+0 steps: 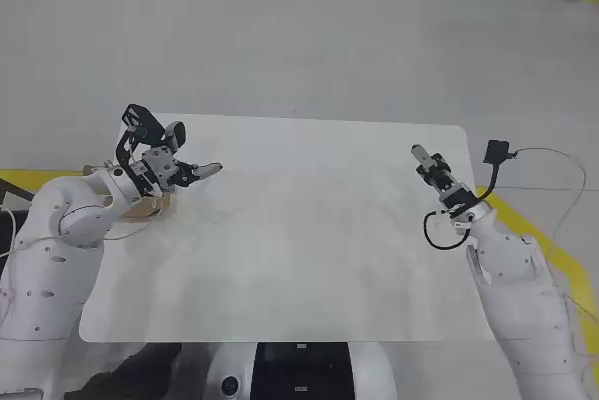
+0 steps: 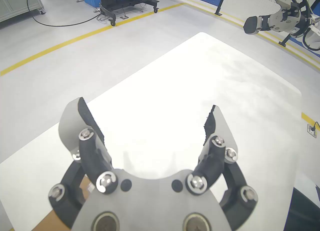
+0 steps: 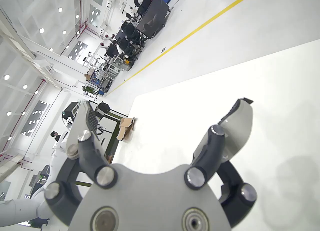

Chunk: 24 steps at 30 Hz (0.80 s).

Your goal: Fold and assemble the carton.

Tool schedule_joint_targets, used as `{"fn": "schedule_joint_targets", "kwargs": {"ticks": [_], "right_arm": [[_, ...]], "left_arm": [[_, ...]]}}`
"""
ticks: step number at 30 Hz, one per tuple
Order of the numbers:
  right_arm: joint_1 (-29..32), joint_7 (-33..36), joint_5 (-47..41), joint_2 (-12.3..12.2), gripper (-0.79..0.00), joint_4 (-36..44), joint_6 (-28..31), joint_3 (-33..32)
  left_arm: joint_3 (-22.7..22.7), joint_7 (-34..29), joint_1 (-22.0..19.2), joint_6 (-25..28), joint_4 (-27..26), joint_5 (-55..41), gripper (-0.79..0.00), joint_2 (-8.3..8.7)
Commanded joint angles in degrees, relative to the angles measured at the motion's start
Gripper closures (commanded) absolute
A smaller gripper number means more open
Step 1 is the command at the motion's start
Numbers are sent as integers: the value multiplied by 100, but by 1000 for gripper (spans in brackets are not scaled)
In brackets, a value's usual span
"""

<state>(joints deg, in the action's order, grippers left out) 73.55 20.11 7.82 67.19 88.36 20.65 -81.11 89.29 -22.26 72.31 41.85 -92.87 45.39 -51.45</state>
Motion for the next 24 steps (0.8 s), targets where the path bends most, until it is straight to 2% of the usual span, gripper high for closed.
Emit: {"fn": "schedule_joint_targets", "kwargs": {"ticks": [1, 13, 16, 24], "right_arm": [[0, 0, 0, 0, -784, 0, 0, 0], [0, 0, 0, 0, -785, 0, 0, 0], [0, 0, 0, 0, -785, 0, 0, 0], [0, 0, 0, 0, -785, 0, 0, 0]], "left_arm": [[0, 0, 0, 0, 0, 0, -785, 0], [1, 8, 9, -25, 10, -11, -785, -1], [40, -185, 9, 1, 150, -332, -785, 11], [509, -1646, -450, 177, 1455, -2054, -785, 169]]}}
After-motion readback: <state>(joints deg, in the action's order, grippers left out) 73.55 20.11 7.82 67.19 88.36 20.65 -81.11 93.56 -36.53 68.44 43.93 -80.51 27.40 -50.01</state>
